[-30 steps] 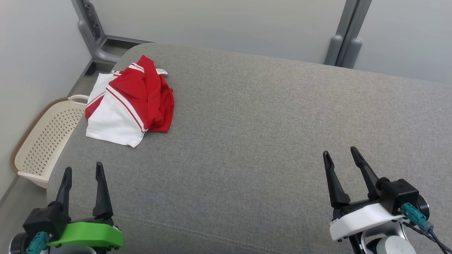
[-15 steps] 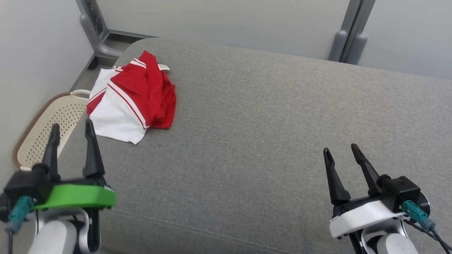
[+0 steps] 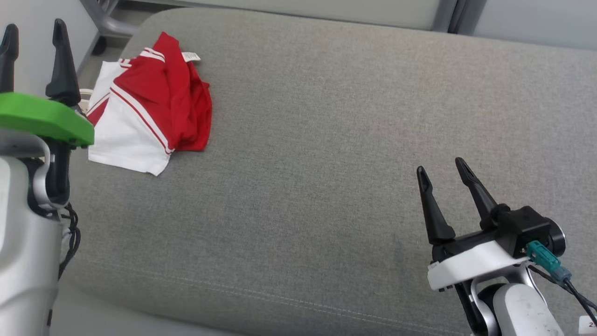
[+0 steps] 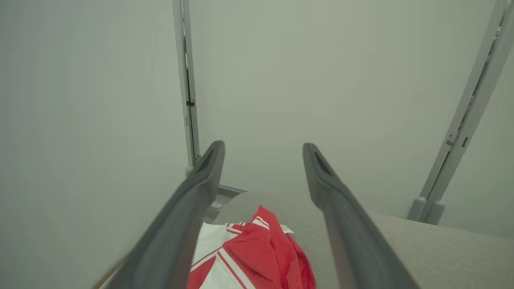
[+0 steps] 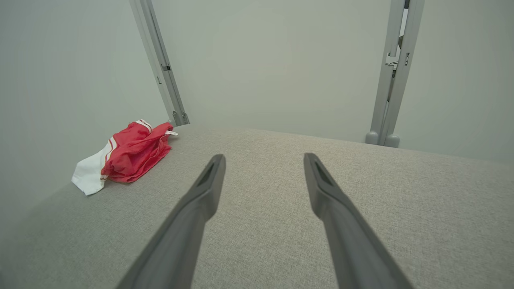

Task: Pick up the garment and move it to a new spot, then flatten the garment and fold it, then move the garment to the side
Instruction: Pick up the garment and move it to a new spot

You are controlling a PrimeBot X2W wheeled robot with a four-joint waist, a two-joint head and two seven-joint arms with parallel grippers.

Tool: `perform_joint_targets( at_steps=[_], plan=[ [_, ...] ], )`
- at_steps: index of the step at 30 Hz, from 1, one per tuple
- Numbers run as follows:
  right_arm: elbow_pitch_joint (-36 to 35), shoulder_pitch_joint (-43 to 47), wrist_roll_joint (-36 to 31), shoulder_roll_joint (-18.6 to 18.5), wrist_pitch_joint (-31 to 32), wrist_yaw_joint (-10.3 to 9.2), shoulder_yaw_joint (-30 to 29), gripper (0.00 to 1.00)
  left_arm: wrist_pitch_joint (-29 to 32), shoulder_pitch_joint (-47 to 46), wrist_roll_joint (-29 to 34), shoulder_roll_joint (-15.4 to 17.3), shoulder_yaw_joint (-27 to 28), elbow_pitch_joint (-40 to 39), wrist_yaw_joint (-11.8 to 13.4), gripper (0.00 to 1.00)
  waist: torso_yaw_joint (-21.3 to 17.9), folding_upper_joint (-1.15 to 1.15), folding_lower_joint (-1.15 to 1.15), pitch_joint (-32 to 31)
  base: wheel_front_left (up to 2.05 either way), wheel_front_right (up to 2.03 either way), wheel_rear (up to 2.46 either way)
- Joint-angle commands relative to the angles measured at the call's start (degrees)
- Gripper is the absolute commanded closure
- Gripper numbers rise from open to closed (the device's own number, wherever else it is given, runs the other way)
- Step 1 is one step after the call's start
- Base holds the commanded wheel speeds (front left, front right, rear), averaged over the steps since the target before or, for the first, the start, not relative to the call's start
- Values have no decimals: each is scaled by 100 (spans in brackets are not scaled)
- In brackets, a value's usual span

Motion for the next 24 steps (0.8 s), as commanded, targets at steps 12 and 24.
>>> perform_joint_targets(
  at_steps=[12,24],
  plan=[
    [-202,-505,-96,-259,127,-6,108,0,1310,-1437,-708,-138,-205,3031,-773,0,-465,0,0,1306,0,0,0],
    [-514,-736,-185,-485,353,-6,156,0,1507,-1931,-1053,-273,-376,4467,-937,0,-542,0,0,2047,0,0,0]
  ],
)
